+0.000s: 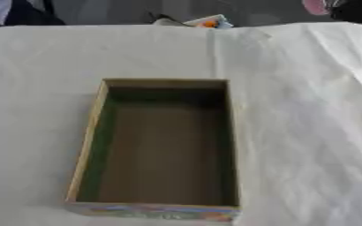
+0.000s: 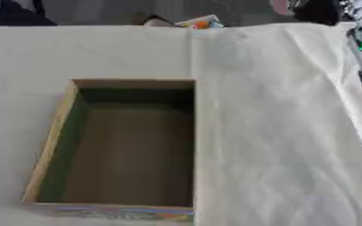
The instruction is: Pick up objects on the table and place them in the box.
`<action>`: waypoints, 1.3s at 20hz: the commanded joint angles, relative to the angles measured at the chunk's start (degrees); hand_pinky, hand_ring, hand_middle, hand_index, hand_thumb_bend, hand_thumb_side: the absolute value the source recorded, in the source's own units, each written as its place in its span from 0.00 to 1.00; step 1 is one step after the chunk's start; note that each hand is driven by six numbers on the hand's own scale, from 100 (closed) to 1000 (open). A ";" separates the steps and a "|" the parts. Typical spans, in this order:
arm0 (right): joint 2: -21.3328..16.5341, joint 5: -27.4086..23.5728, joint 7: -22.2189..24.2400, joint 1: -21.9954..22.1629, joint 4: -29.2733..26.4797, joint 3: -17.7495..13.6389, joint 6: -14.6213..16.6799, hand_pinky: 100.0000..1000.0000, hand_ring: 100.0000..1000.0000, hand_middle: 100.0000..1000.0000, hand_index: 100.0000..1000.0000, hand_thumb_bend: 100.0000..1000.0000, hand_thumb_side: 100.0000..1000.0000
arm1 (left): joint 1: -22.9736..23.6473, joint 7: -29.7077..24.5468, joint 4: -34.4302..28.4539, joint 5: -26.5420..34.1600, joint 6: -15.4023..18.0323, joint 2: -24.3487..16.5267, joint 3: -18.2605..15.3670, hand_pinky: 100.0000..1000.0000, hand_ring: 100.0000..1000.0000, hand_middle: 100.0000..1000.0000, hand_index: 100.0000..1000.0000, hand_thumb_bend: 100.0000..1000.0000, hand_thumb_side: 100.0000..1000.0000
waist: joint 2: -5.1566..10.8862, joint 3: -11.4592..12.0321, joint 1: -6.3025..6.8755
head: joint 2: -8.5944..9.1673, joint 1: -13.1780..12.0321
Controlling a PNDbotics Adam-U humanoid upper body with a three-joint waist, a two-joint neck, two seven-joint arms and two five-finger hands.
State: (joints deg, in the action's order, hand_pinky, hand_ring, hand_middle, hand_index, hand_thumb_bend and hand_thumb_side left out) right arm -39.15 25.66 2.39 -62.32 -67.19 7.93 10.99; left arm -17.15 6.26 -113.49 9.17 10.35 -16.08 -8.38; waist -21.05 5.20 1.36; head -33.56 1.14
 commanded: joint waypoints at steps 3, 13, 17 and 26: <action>-2.20 -5.29 3.07 -0.54 -9.78 4.90 0.12 0.55 0.73 0.56 0.48 0.00 0.35 | -0.04 -0.05 -1.10 0.54 -0.45 -0.64 -0.07 0.52 0.43 0.51 0.73 0.00 0.84 | 3.02 -0.14 -0.05 | -2.09 -0.12; -1.05 -9.74 9.94 2.28 -21.12 12.39 -4.93 0.54 0.73 0.55 0.49 0.00 0.38 | -0.07 -0.30 -1.10 1.12 -0.69 -0.16 0.21 0.51 0.43 0.51 0.73 0.00 0.83 | 5.10 0.70 -0.32 | -3.23 0.61; 0.58 -10.37 11.40 4.64 -26.26 13.53 -8.04 0.55 0.73 0.54 0.49 0.00 0.37 | -0.06 -0.32 -1.10 1.38 -0.84 0.02 0.27 0.51 0.43 0.51 0.73 0.00 0.84 | 5.50 0.86 -0.47 | -3.28 0.70; 2.83 -9.45 13.44 8.11 -36.48 17.04 -13.20 0.54 0.73 0.53 0.49 0.00 0.38 | 0.23 -0.48 -1.10 1.61 -1.19 0.04 0.21 0.52 0.43 0.51 0.73 0.00 0.84 | 5.76 0.67 -0.84 | -3.97 0.61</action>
State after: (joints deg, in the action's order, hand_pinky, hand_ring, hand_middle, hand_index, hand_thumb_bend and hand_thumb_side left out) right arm -35.99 15.78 15.52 -53.47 -101.64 24.99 -1.70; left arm -16.63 5.82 -113.58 10.79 9.30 -15.56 -8.02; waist -16.60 5.92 0.43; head -37.17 1.71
